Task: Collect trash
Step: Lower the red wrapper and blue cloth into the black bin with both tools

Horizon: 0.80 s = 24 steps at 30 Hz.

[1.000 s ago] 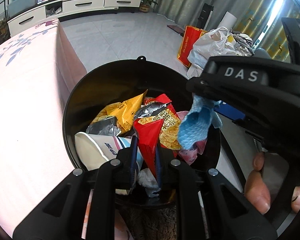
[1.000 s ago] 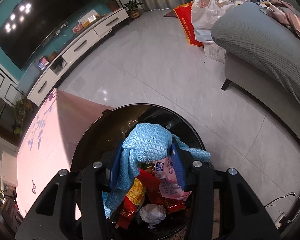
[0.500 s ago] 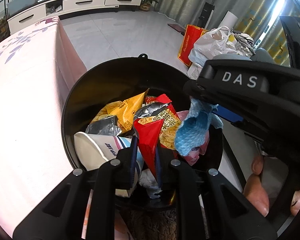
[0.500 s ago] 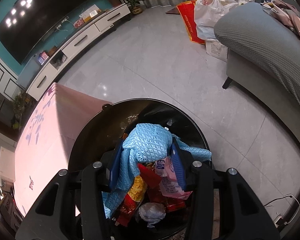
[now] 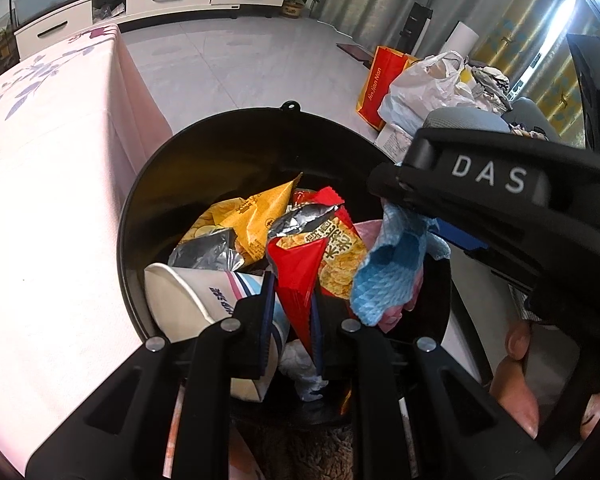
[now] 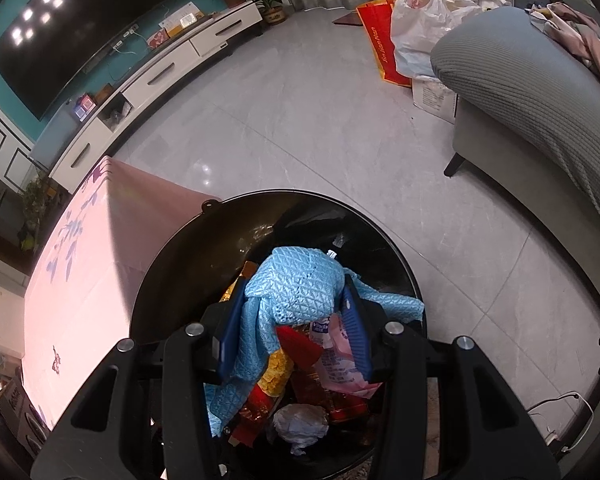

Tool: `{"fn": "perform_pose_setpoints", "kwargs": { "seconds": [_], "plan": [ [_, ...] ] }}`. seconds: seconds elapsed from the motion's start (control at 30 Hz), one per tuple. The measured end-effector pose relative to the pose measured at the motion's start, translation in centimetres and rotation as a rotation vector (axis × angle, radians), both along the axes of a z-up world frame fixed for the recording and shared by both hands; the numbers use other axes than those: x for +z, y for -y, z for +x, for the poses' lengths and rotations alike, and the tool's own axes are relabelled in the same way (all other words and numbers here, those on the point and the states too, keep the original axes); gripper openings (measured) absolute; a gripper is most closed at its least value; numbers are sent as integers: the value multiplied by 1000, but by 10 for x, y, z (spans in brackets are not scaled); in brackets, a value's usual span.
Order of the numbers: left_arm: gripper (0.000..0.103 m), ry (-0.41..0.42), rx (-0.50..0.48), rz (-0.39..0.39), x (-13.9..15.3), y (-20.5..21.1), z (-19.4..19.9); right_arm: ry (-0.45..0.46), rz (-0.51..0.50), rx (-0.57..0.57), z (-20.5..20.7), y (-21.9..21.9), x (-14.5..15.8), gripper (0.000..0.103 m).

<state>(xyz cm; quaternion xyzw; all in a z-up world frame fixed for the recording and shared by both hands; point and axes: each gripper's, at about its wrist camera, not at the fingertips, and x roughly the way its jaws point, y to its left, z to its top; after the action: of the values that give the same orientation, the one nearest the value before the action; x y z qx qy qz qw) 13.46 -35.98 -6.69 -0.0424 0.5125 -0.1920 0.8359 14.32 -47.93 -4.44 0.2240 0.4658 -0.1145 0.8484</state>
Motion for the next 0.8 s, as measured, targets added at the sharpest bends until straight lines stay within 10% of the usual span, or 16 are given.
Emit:
{"fn": "perform_pose_setpoints", "kwargs": {
  "seconds": [0.8],
  "plan": [
    [16, -12, -3, -3, -5, 0, 2, -41, -20, 6, 6, -3, -9, 46]
  ]
}}
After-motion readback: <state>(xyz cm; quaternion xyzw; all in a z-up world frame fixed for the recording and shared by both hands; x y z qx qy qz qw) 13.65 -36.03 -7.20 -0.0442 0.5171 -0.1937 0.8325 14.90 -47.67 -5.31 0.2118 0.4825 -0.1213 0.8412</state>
